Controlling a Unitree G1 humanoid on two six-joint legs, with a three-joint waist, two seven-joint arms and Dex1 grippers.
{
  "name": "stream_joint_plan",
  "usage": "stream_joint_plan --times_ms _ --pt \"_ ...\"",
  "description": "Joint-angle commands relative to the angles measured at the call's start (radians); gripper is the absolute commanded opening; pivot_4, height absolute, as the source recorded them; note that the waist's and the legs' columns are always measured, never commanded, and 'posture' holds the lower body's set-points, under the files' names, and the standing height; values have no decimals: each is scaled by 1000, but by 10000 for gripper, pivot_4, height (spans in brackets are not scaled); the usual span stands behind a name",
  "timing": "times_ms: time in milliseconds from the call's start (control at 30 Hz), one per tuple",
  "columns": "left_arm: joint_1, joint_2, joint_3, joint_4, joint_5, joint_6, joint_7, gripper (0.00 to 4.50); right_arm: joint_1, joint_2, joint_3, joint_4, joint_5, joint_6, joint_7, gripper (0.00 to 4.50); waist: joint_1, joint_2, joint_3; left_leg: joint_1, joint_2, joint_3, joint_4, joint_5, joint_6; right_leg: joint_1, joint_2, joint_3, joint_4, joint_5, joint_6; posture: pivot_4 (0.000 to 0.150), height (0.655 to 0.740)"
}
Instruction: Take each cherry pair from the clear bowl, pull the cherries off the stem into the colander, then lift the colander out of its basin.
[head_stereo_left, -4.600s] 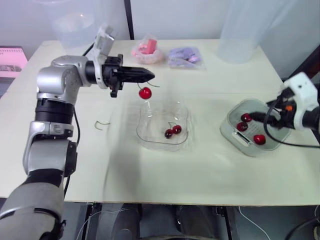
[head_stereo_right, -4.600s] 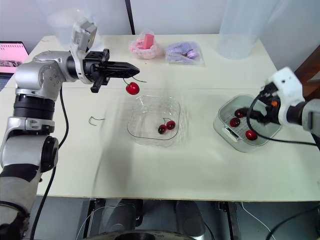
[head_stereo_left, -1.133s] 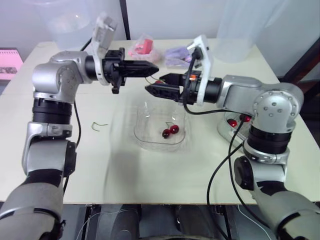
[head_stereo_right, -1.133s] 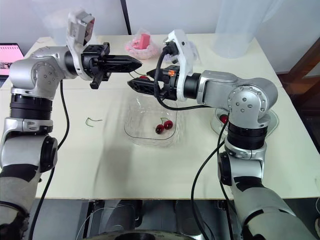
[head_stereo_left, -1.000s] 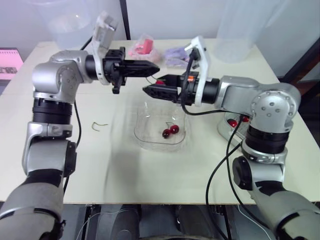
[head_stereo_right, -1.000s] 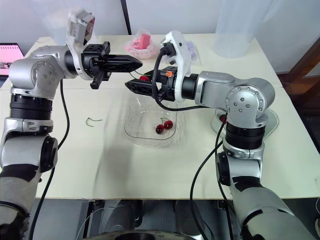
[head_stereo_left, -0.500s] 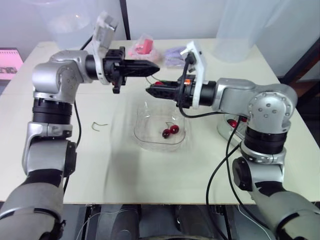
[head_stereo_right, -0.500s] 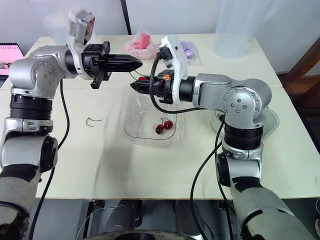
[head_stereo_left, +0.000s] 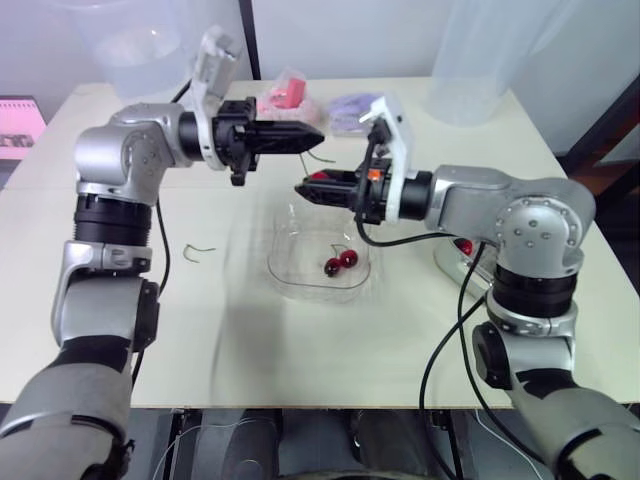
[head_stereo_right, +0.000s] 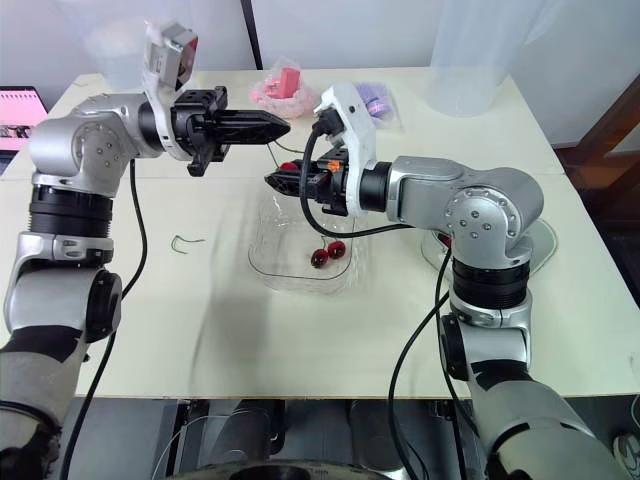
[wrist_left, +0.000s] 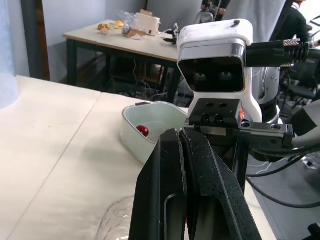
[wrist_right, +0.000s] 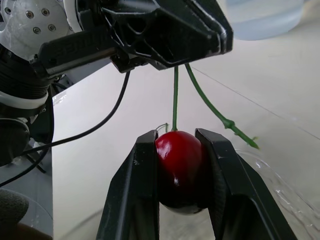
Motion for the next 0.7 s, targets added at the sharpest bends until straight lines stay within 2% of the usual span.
stream_joint_plan --times_ms 33,700 --pt "-69 24 72 -1 -30 -6 17 0 31 -20 35 -23 0 35 9 6845 0 0 0 0 0 0 0 0 0 0 0 0 0 0 0 1500 7348" --pt "-98 11 108 35 -50 4 49 0 109 -23 5 -78 28 86 -22 6845 1 0 0 0 0 0 0 0 0 0 0 0 -1 0 0 1500 7348"
